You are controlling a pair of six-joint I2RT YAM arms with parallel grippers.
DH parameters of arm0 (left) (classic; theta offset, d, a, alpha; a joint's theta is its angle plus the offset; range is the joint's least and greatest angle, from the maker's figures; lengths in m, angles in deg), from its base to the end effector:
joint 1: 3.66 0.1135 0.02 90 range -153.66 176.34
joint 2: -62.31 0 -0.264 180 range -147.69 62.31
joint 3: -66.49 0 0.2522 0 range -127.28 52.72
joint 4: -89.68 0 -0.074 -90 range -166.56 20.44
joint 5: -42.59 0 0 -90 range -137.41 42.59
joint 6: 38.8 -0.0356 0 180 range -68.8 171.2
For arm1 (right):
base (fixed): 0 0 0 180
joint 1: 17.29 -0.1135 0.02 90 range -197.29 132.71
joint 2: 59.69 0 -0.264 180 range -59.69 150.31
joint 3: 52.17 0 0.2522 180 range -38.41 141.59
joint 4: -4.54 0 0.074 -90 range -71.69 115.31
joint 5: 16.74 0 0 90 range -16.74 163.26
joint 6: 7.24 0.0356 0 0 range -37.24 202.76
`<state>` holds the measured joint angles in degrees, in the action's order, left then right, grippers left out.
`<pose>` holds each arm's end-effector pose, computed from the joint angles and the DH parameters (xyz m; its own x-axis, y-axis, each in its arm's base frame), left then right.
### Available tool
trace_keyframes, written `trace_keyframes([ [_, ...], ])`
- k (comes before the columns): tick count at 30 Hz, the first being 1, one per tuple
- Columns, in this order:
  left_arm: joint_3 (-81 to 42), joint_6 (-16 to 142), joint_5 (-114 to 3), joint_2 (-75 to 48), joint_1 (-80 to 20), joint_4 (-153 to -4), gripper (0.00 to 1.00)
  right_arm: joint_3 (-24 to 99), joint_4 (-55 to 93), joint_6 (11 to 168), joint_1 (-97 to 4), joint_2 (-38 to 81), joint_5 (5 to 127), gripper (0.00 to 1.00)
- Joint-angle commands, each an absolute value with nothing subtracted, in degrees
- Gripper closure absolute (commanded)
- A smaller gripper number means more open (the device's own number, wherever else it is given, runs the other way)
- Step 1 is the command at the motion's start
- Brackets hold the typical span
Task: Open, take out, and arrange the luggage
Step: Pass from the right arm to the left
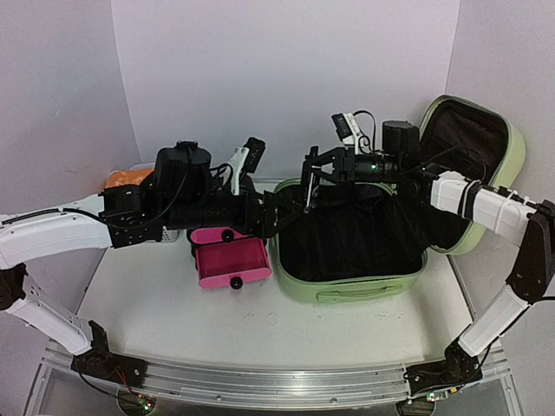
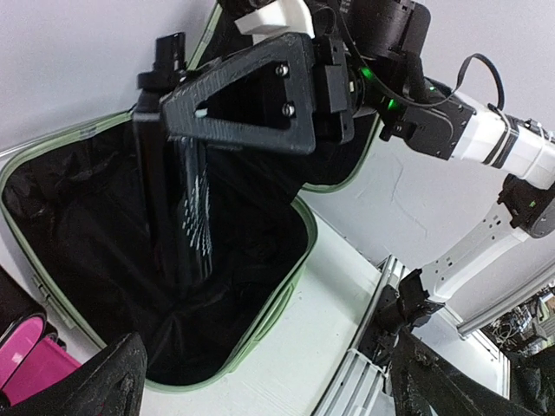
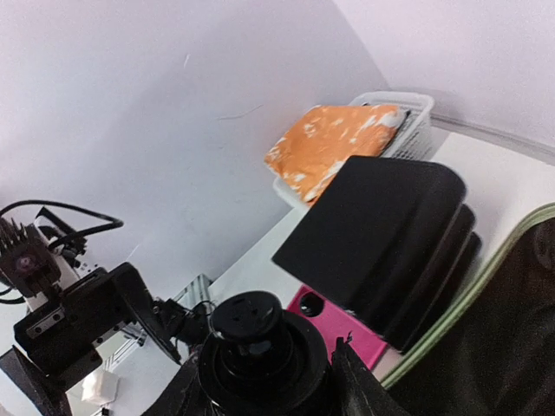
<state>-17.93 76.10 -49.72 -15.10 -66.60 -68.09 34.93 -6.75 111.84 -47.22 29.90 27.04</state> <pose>0.1436 -0.2843 0.3732 -0.4904 0.0353 -0.8708 0.7729 0.4793 -0.4159 0.3057 0.2057 0.3816 -0.3524 0.1851 -0.9173 -0.9065 0.1758 0.3838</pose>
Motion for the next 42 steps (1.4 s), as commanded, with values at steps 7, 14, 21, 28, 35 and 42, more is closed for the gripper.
trace_keyframes([
  [7, -22.86, 77.09, -52.29, -18.99, -65.64, -72.78, 0.05, 33.75, -20.94, 119.14, -53.46, 25.52, 20.22, 0.67],
  [14, -22.51, 78.09, -49.57, -19.17, -65.36, -72.87, 0.13, 33.25, -21.50, 120.50, -55.44, 24.78, 19.68, 0.67],
  [21, -22.54, 78.14, -47.95, -19.61, -65.27, -72.87, 0.53, 30.94, -24.00, 121.93, -56.90, 24.10, 19.40, 0.63],
  [28, -20.14, 71.30, -45.20, -17.86, -65.27, -72.30, 0.91, 28.69, -23.11, 121.02, -56.84, 22.57, 25.66, 0.14],
  [35, -16.58, 60.92, -34.55, -11.35, -65.33, -58.82, 0.91, 25.87, -16.50, 115.73, -56.75, 19.52, 34.39, 0.02],
  [42, -20.90, 43.97, -32.41, -15.81, -65.36, -38.83, 0.99, 23.95, -12.23, 112.25, -56.75, 16.92, 40.44, 0.02],
])
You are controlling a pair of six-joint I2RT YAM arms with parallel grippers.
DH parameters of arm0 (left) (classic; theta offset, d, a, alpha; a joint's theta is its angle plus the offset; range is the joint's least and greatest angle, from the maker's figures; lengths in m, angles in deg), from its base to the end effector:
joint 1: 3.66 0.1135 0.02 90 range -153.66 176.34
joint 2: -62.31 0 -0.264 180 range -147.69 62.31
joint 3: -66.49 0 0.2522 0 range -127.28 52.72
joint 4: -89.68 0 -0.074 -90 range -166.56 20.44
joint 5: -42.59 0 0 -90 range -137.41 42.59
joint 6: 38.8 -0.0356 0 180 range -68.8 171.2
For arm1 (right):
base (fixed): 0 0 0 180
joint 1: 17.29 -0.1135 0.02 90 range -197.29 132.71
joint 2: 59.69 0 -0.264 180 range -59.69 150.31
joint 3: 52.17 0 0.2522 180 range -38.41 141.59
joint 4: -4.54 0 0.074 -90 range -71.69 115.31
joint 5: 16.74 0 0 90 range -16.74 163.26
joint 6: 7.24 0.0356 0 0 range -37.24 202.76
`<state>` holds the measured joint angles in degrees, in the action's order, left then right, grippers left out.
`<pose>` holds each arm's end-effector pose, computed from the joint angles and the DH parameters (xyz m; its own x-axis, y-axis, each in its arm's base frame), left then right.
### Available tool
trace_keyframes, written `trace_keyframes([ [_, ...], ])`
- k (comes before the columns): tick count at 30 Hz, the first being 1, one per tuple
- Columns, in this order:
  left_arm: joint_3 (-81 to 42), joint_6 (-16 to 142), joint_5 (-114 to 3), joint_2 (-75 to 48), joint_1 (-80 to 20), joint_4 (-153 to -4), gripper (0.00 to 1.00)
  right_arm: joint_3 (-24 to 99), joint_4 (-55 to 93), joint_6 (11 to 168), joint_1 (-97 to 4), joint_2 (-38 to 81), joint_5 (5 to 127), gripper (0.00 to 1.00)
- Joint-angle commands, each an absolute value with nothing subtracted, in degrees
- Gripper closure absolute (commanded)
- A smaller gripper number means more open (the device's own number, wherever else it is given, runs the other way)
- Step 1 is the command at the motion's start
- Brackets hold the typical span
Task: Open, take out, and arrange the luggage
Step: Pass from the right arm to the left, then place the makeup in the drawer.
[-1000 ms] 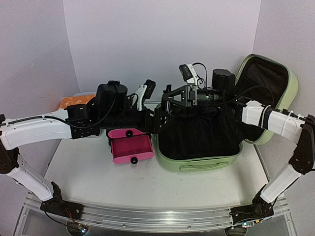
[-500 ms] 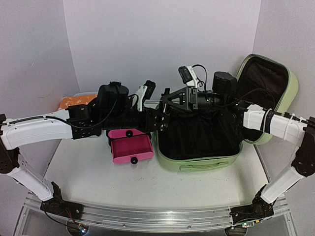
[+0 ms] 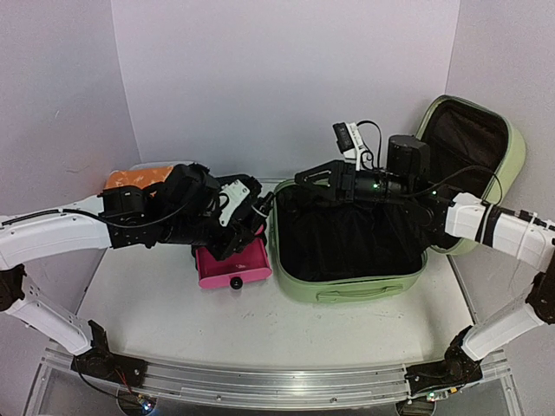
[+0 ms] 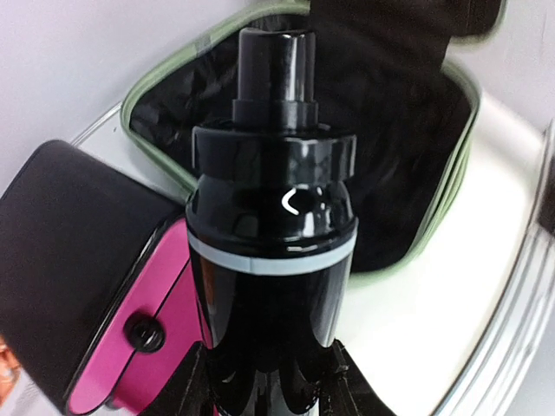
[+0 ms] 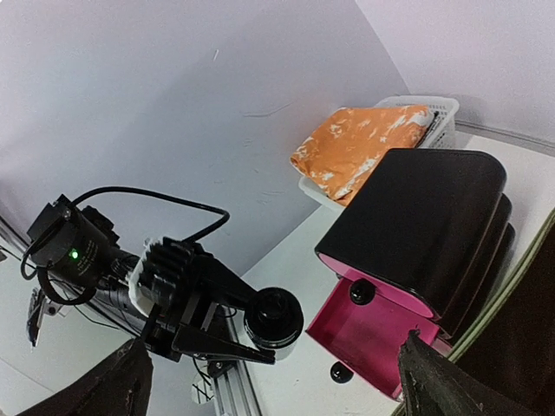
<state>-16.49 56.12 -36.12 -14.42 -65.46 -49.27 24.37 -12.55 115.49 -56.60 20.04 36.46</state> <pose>0.1477 -0.2607 0.3358 -0.3363 0.4492 -0.8277 0.7622 0.6460 0.0409 0.2374 0.2219 0.3839 -0.3612 0.2638 -0.8944 -0.9057 0.1290 0.4038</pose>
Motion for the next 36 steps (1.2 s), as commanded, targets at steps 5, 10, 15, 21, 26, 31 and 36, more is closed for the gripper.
trace_keyframes([
  [5, -18.92, 36.08, -29.57, -17.45, -65.50, -37.10, 0.94, 24.33, -10.90, 112.03, -56.75, 17.80, 40.83, 0.02],
  [10, -17.25, 30.93, -25.54, -18.40, -65.59, -37.10, 0.94, 24.11, -10.11, 111.62, -56.75, 17.68, 41.02, 0.02],
  [15, -17.71, 26.22, -24.24, -22.68, -65.45, -37.04, 0.94, 23.73, -9.61, 111.50, -56.76, 17.23, 41.66, 0.02],
  [21, -19.77, 22.37, -20.24, -29.02, -63.88, -35.56, 0.96, 23.18, -9.24, 111.33, -56.75, 16.48, 42.01, 0.03],
  [26, -20.66, 22.95, -22.51, -30.45, -61.89, -35.50, 0.91, 22.32, -8.74, 110.63, -56.75, 15.34, 43.56, 0.02],
  [31, -21.58, 23.29, -22.09, -32.18, -60.79, -35.49, 0.88, 21.46, -8.24, 110.39, -56.75, 14.55, 44.20, 0.03],
  [36, -22.95, 22.81, -21.71, -33.55, -59.19, -34.96, 0.86, 21.09, -7.96, 110.21, -56.78, 14.17, 44.67, 0.02],
])
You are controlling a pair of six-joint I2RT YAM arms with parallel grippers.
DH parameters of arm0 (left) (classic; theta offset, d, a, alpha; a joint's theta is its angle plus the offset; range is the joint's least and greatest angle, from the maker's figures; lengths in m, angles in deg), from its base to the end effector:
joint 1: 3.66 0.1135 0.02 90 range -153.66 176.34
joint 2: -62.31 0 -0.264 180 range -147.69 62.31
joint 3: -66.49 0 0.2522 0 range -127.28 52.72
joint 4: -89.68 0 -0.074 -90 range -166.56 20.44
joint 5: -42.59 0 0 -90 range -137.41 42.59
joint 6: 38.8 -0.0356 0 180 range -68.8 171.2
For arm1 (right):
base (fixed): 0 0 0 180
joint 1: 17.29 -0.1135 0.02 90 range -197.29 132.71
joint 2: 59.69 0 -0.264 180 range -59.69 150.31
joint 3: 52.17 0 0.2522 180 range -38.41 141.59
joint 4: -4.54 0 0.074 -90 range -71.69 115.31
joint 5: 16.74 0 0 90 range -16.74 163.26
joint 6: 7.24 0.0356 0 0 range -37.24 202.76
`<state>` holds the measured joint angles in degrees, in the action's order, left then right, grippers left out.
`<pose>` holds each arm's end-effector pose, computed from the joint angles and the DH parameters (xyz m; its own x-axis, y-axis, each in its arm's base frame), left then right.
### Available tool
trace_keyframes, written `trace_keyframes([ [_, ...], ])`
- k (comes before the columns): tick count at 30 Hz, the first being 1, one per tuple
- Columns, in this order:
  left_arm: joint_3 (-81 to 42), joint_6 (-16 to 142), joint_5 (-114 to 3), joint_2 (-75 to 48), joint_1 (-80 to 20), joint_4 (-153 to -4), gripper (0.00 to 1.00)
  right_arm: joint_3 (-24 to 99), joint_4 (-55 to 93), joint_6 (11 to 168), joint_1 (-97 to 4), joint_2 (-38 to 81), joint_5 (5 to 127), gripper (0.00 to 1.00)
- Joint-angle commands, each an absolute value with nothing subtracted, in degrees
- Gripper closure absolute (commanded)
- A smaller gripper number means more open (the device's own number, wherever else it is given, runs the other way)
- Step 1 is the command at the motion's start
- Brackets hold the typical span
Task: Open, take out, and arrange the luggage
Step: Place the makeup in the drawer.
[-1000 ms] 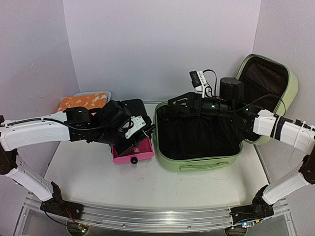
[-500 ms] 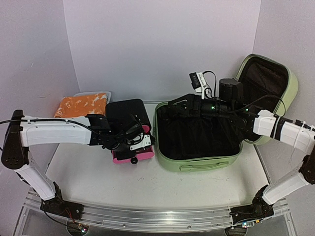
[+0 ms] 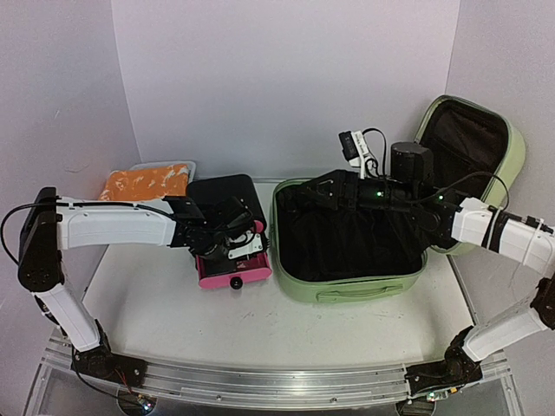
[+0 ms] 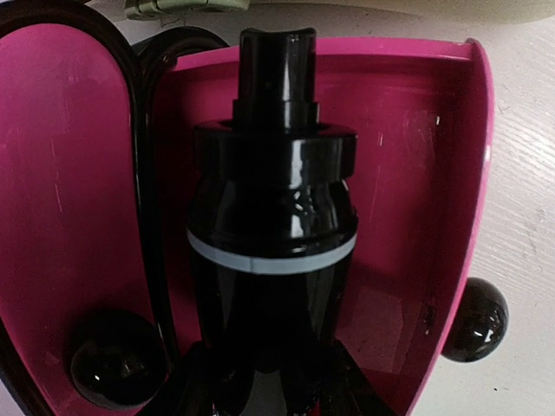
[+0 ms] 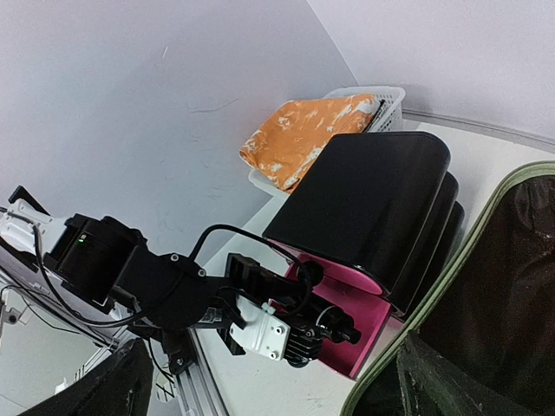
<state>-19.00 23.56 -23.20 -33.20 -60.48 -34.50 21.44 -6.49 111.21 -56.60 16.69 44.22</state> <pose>0.1968 -0.2743 0.2353 -0.1308 0.9732 -0.1890 0.8265 0.2124 0.5213 0.2318 0.2122 0.3730 -0.3432 0.2573 -0.9033 -0.8667 0.2838 0.4101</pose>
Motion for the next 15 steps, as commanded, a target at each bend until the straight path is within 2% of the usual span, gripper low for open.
trace_keyframes([
  [1, -23.29, 22.76, -21.79, -33.77, -58.84, -34.60, 0.86, 21.09, -7.96, 110.14, -56.76, 14.15, 44.73, 0.03],
  [7, -24.75, 23.02, -21.59, -35.10, -57.47, -32.90, 0.84, 21.09, -7.80, 109.92, -56.70, 14.23, 44.86, 0.02],
  [11, -25.85, 23.69, -21.31, -35.43, -57.27, -32.62, 0.72, 21.09, -7.80, 109.78, -56.70, 14.69, 44.78, 0.02],
  [15, -27.16, 24.35, -21.68, -35.32, -57.28, -32.44, 0.68, 21.16, -7.79, 109.85, -56.60, 15.14, 44.60, 0.03],
])
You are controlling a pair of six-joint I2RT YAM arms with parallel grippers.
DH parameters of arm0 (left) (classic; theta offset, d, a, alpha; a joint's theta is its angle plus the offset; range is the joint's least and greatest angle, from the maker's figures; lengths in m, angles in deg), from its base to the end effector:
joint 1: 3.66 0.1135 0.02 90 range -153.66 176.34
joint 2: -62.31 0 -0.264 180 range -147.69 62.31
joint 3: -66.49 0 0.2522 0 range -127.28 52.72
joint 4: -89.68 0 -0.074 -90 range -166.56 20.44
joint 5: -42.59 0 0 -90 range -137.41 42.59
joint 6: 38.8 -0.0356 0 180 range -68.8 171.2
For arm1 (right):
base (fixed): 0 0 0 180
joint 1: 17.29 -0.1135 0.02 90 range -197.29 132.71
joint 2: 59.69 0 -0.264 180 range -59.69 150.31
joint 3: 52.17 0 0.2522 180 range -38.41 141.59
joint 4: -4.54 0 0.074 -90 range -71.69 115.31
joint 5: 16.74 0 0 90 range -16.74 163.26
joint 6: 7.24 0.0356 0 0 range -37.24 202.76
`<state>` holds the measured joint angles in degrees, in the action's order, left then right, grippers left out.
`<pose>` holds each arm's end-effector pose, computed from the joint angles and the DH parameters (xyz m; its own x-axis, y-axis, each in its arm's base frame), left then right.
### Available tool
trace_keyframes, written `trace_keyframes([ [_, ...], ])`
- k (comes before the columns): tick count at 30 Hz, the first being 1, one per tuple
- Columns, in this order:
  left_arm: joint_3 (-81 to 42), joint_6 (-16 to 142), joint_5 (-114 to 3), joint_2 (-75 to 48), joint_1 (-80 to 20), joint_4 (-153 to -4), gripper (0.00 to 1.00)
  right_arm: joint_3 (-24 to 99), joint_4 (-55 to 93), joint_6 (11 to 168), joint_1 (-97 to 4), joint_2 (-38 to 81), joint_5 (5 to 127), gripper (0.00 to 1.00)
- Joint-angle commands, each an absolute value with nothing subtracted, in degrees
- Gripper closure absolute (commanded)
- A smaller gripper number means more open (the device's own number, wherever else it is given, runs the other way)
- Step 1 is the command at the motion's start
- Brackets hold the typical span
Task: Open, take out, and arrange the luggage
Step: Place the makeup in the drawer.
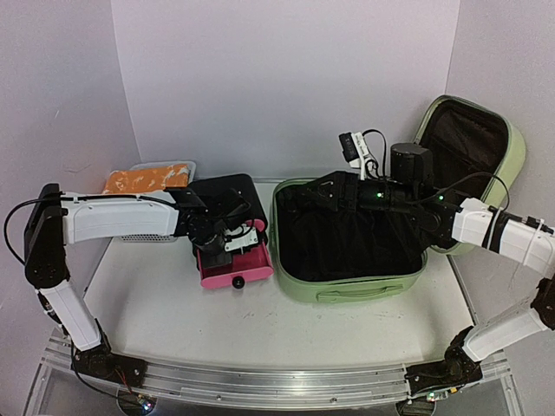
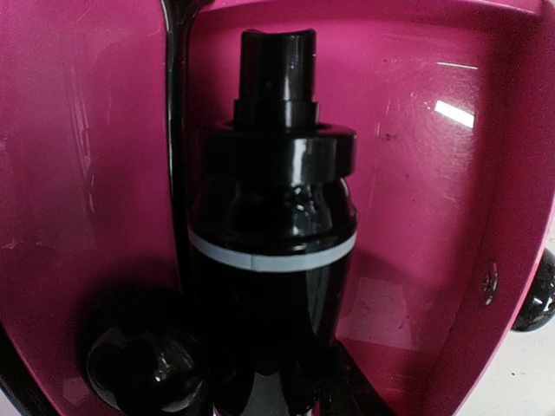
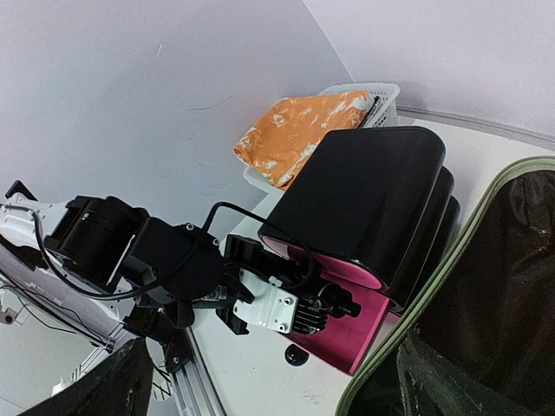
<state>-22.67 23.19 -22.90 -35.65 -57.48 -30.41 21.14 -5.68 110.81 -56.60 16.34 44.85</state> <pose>0.2152 -0.2693 0.2372 -0.1825 0.9733 -0.1390 0.8282 0.2284 0.5118 0.2311 0.2111 0.3715 -0.3445 0.2525 -0.9042 -0.8614 0.2980 0.4114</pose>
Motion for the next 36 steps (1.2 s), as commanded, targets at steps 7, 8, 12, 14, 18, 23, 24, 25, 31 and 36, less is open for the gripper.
trace_keyframes([
  [7, -27.78, 24.47, -22.36, -35.80, -57.32, -32.20, 0.65, 21.52, -7.80, 109.65, -56.36, 15.45, 44.44, 0.03],
  [8, -27.66, 24.53, -22.56, -35.84, -57.28, -32.14, 0.65, 21.57, -7.80, 109.68, -56.32, 15.53, 44.36, 0.03],
  [12, -27.36, 25.38, -23.72, -37.06, -57.27, -32.10, 0.65, 21.54, -7.78, 109.82, -56.23, 15.55, 44.25, 0.03],
  [14, -27.26, 25.74, -23.92, -37.56, -57.32, -32.09, 0.62, 21.45, -7.79, 109.92, -56.14, 15.55, 44.19, 0.03],
  [18, -27.17, 26.04, -24.08, -37.59, -57.27, -32.13, 0.58, 21.36, -7.75, 110.07, -56.09, 15.40, 44.17, 0.02],
  [23, -27.68, 26.39, -24.58, -37.26, -57.23, -32.09, 0.54, 21.35, -7.79, 110.10, -56.05, 15.33, 44.17, 0.03],
  [24, -27.76, 26.52, -24.84, -37.12, -57.27, -32.09, 0.49, 21.35, -7.80, 110.16, -56.05, 15.37, 44.17, 0.03],
  [25, -27.86, 26.69, -25.13, -36.98, -57.29, -32.03, 0.47, 21.35, -7.80, 110.14, -56.05, 15.37, 44.09, 0.03],
  [31, -28.19, 27.47, -26.56, -35.39, -57.27, -31.63, 0.47, 21.44, -7.79, 110.02, -55.96, 15.29, 43.70, 0.02],
  [36, -28.63, 28.52, -30.17, -33.29, -57.35, -31.04, 0.48, 21.61, -7.87, 110.11, -55.96, 15.37, 43.46, 0.02],
])
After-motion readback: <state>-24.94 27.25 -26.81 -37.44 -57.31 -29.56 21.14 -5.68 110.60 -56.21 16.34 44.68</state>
